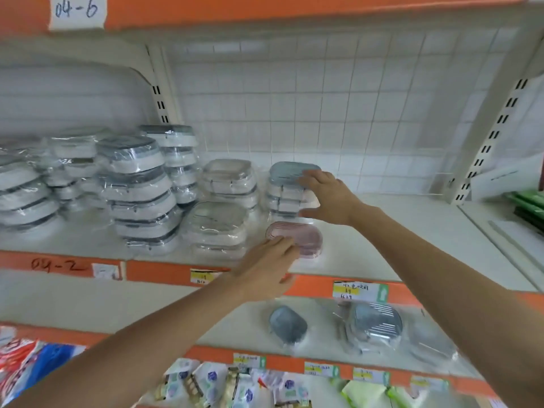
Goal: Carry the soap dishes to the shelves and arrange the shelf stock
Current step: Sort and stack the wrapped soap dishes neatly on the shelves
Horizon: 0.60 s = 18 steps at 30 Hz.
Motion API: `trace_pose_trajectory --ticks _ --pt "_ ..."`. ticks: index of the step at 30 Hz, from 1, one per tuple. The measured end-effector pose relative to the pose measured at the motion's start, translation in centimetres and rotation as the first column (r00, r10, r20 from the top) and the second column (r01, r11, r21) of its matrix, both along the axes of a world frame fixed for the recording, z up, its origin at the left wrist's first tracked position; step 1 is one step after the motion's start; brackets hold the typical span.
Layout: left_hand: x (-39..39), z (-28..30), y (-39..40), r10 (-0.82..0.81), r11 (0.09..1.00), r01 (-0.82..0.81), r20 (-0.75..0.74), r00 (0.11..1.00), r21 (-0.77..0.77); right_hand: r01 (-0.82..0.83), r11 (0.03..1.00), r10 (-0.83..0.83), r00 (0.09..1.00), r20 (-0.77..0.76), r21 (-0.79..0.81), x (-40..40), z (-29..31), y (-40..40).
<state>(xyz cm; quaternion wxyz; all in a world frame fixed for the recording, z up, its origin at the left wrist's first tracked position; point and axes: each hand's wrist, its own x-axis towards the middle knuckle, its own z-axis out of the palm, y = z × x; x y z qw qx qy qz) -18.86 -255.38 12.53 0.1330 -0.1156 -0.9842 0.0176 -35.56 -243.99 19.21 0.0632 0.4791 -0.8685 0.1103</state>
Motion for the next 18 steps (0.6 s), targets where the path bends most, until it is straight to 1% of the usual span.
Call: trace_pose_trajectory --ticks 2,4,7,10,12,13,16,18 --pt "2.0 -1.2 0.2 -0.068 0.998 0.068 0.017 0.998 0.000 -0.004 0.999 0.003 1.000 -0.026 -0.032 3.4 -1.3 2.3" --pt "4.3 -3.2 0.3 -0.112 0.994 0.112 0.107 0.988 -0.001 -0.004 0.998 0.006 0.999 0.037 -0.063 7.0 -3.3 4.4" --pt "8.0 -6.3 0.7 -0.116 0.993 0.115 0.206 0.972 0.016 0.020 1.000 -0.021 0.991 0.129 0.008 11.6 -7.4 6.7" --pt "10.1 -9.4 0.6 -0.049 0.998 0.057 0.292 0.955 -0.019 0.039 0.995 -0.055 0.981 0.185 0.089 14.8 -11.8 7.8" --pt "10.5 -11.4 0.1 0.010 0.998 0.014 0.353 0.935 -0.066 0.048 0.990 -0.075 0.976 0.206 0.134 16.3 -14.7 8.0" --pt "10.5 -12.7 -0.3 0.033 0.998 -0.011 0.370 0.928 -0.063 0.047 0.988 -0.079 0.973 0.217 0.148 16.8 -16.3 7.9" --pt "9.5 -16.5 -1.7 0.090 0.996 -0.078 0.421 0.903 -0.044 0.061 0.978 -0.107 0.967 0.231 0.198 17.0 -21.1 7.3" --pt "8.0 -19.4 -3.1 0.134 0.991 -0.116 0.445 0.885 -0.069 0.085 0.968 -0.137 0.967 0.216 0.236 16.1 -24.5 6.4"
